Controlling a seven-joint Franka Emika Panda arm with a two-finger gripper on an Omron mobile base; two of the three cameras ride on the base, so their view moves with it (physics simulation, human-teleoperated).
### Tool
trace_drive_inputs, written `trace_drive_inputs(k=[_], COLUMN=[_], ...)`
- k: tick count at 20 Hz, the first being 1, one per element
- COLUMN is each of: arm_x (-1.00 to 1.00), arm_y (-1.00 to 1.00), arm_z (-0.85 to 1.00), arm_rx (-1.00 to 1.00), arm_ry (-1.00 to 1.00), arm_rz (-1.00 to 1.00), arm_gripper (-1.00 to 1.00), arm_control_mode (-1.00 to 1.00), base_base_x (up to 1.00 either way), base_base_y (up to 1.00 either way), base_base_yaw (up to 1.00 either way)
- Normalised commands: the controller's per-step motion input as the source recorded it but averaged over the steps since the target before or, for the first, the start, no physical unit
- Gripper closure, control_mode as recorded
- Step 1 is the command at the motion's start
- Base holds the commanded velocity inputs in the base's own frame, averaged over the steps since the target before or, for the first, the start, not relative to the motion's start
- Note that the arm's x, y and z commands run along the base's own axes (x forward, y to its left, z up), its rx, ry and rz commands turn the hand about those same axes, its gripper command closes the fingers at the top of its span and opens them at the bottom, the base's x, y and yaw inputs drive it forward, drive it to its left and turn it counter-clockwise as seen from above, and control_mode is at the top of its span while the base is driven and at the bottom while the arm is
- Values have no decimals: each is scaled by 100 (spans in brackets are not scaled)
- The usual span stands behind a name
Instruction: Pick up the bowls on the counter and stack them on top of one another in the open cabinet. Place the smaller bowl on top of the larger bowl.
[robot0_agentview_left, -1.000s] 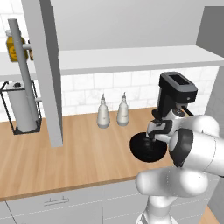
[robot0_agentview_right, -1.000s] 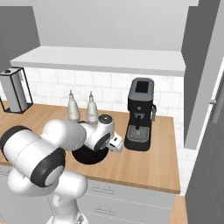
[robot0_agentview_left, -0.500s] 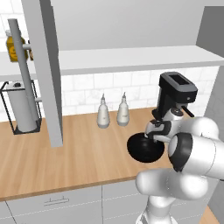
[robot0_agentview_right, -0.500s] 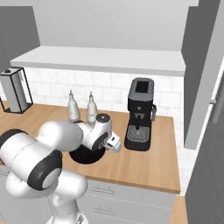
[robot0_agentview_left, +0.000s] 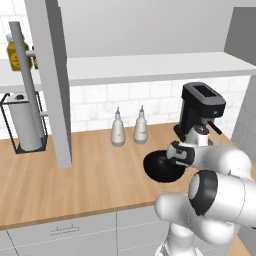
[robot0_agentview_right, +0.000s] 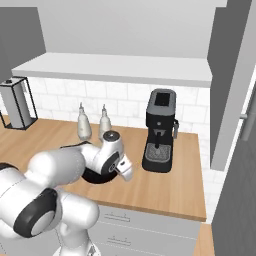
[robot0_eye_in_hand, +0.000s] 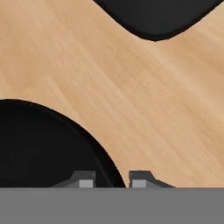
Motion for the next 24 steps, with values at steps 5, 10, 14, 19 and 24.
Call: trace_drive_inputs(k=[5, 10, 14, 19, 24], arm_x=[-19, -48, -62, -57, -67], arm_y=[0, 6, 13, 2, 9], arm_z=[39, 75, 90, 92, 95], arm_rx=[23, 2, -10, -9, -9], arm_ry=[8, -1, -3, -1, -4], arm_rz=[-33, -30, -30, -31, -22], arm_gripper=[100, 100, 100, 100, 100], arm_control_mode=[-100, -100, -100, -100, -100], base_base_x=[0, 0, 0, 0, 0], base_base_y=[0, 0, 0, 0, 0], base_base_yaw=[0, 0, 0, 0, 0])
